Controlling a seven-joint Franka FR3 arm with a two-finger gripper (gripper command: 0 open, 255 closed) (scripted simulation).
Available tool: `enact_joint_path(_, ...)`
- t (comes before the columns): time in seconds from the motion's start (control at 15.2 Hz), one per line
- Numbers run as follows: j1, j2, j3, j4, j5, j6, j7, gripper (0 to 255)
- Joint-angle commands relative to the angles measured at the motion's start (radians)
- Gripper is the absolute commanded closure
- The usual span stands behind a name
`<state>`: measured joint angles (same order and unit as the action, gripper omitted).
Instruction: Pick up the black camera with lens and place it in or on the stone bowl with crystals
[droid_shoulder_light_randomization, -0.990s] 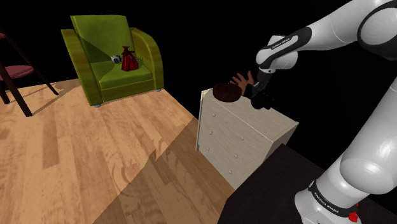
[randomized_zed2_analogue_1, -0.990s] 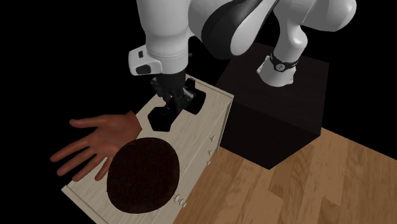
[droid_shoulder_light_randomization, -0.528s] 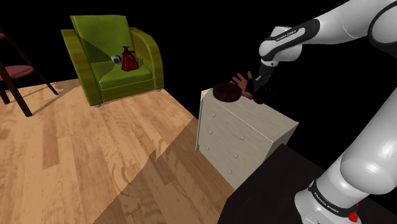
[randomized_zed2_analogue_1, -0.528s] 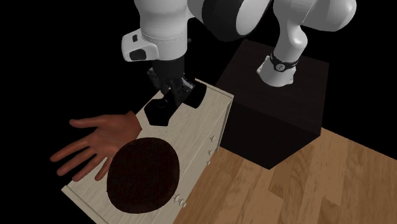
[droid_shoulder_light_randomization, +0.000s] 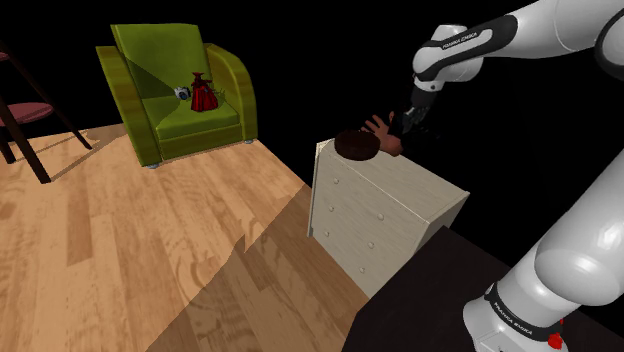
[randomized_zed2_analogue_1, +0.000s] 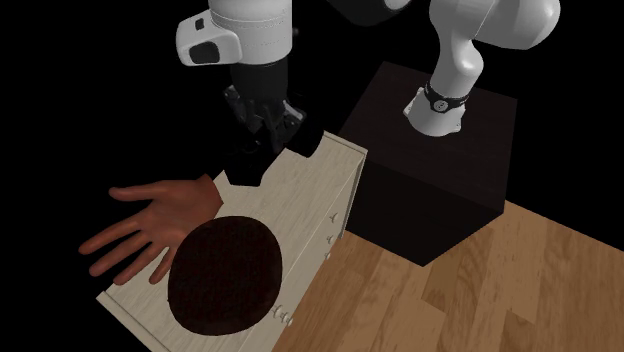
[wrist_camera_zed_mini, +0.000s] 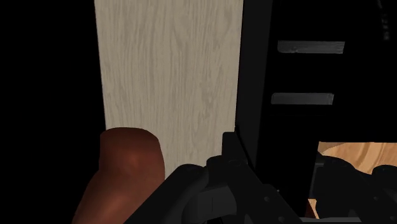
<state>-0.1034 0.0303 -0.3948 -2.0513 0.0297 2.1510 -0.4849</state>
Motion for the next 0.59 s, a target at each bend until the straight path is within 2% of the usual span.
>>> enact_joint_path(0.0, 0.001, -0.009, 0.000, 0.018, -0.004, -0.025, 0.004, 255)
enact_joint_path(0.53, 0.000, 0.292, 0.037, 0.410, 0.104, -0.136, 0.019, 255)
